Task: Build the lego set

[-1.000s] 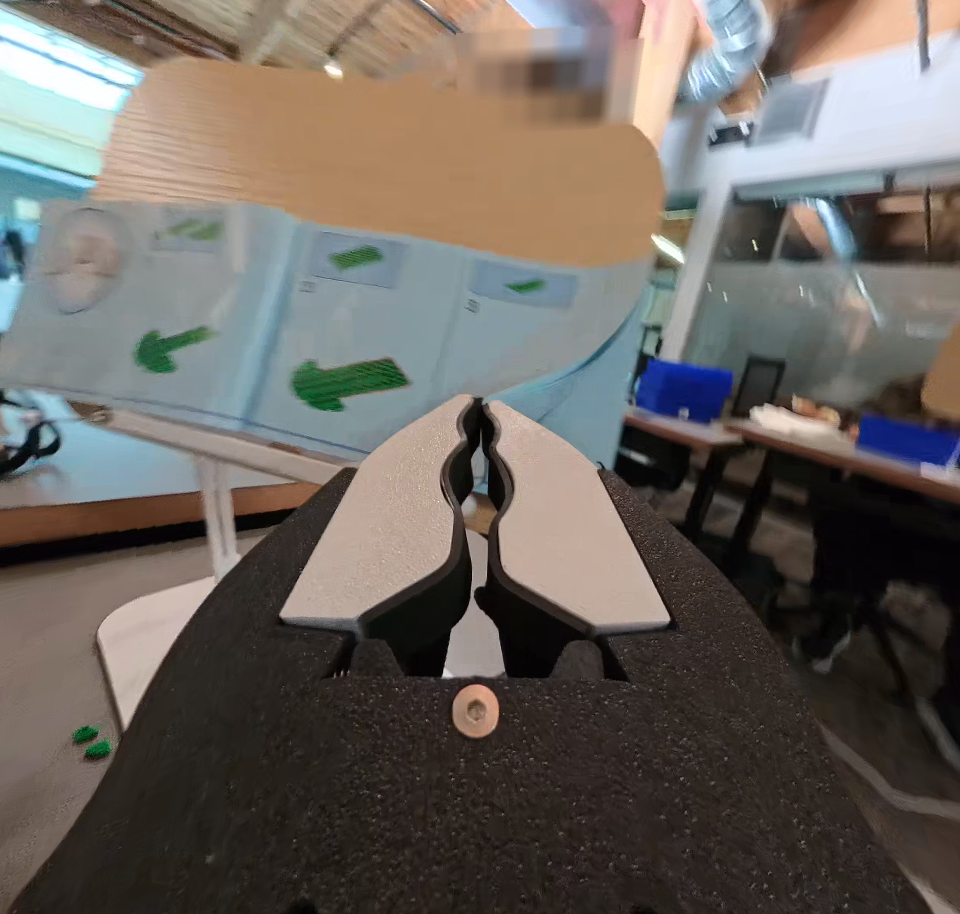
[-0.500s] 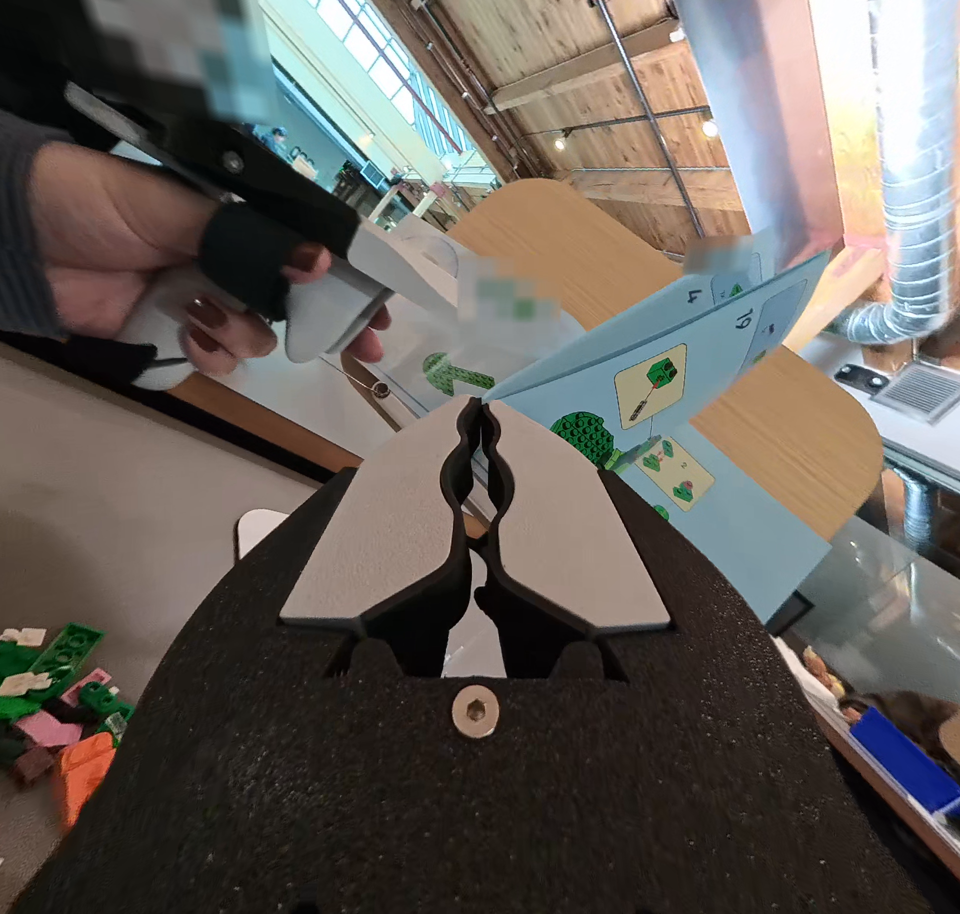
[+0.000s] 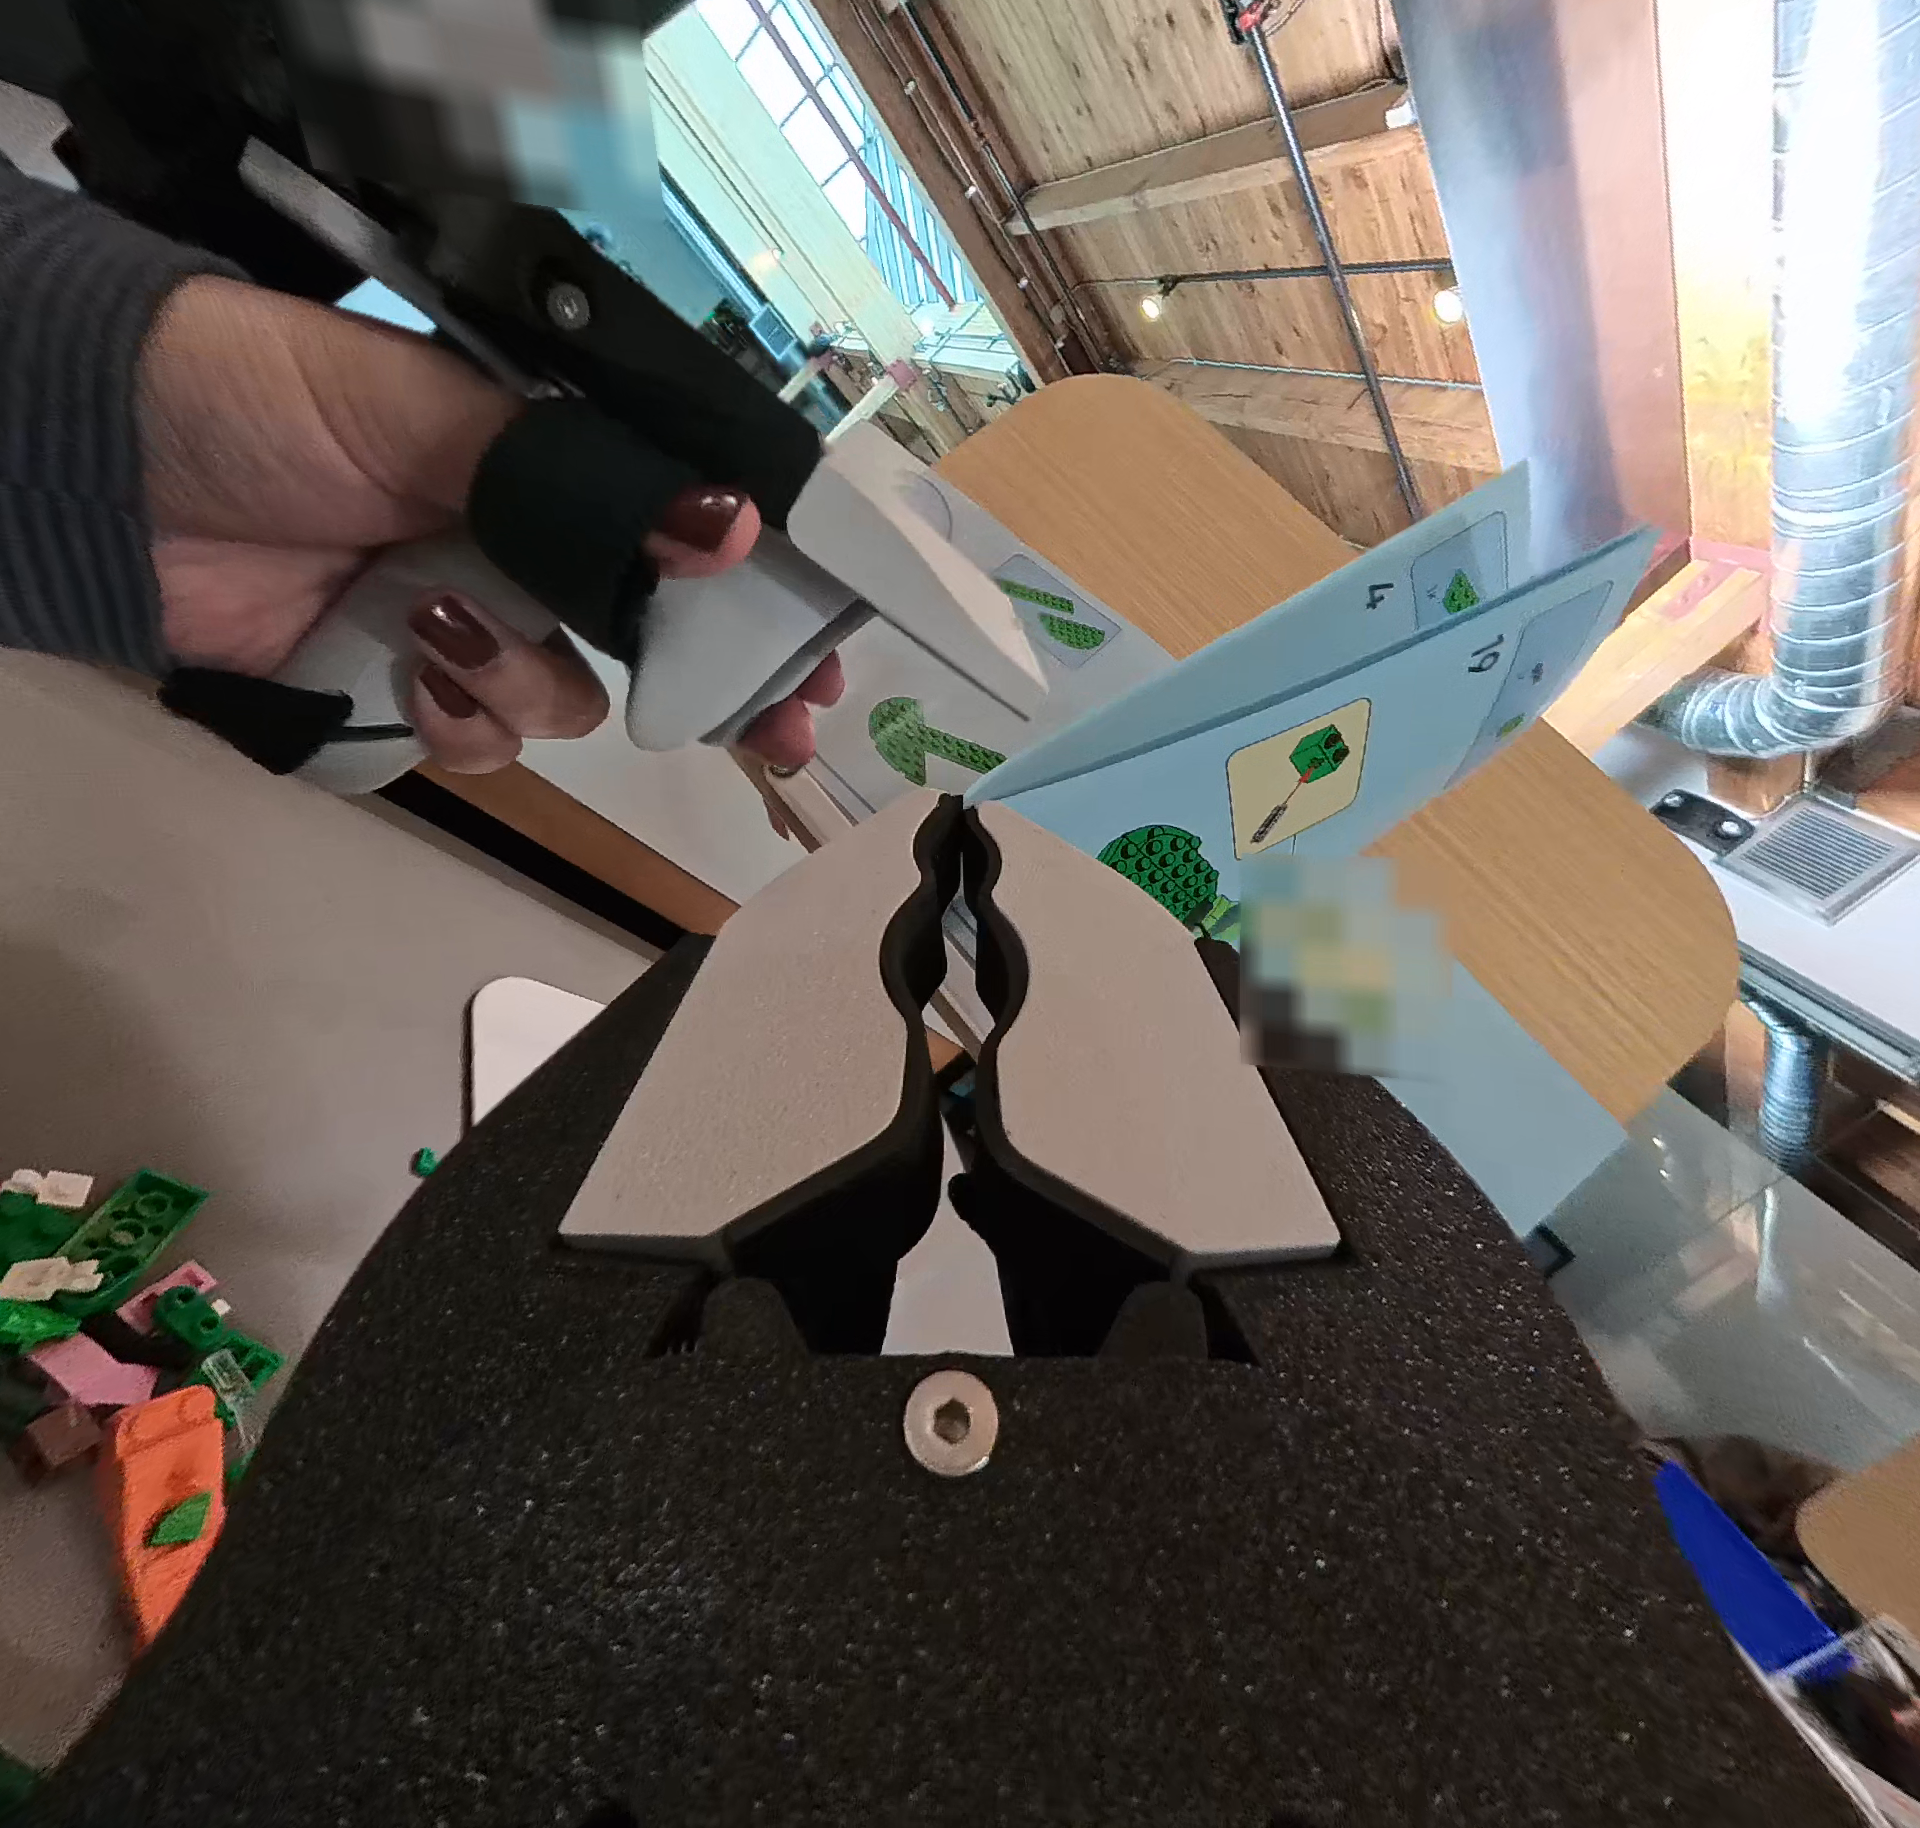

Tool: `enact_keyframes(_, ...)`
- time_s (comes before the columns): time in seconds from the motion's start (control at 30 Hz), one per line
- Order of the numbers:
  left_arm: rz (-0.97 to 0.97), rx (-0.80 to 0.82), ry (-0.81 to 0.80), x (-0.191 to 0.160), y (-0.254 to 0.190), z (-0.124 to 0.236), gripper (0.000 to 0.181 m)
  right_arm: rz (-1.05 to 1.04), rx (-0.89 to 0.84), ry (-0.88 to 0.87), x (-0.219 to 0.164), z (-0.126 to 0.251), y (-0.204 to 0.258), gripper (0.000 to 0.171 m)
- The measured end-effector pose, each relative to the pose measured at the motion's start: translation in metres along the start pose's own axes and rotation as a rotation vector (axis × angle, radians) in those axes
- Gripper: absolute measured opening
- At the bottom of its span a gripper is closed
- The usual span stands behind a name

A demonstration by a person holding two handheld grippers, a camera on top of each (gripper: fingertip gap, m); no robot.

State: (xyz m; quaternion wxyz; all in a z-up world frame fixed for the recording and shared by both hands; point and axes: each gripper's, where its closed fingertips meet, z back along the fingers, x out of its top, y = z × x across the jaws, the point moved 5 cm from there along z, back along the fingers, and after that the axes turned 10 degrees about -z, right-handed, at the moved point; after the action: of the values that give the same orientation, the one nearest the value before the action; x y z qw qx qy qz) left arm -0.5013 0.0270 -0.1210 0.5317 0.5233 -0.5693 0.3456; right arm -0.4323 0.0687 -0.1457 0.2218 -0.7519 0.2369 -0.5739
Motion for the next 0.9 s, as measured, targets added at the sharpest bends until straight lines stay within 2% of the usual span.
enact_keyframes(0.4, 0.03, -0.072, -0.048, 0.0015, -0.0088, -0.0027, 0.003, 0.024, -0.004, 0.001, -0.0018, 0.0029, 0.0027, 0.0)
enact_keyframes(0.63, -0.035, -0.056, -0.038, 0.001, -0.0092, -0.002, 0.0, 0.047, -0.003, 0.012, -0.0018, 0.004, 0.0024, 0.0)
enact_keyframes(0.9, -0.026, -0.064, -0.026, -0.0029, -0.0099, -0.0041, 0.003, 0.061, -0.002, 0.023, -0.0041, 0.0059, 0.0042, 0.0)
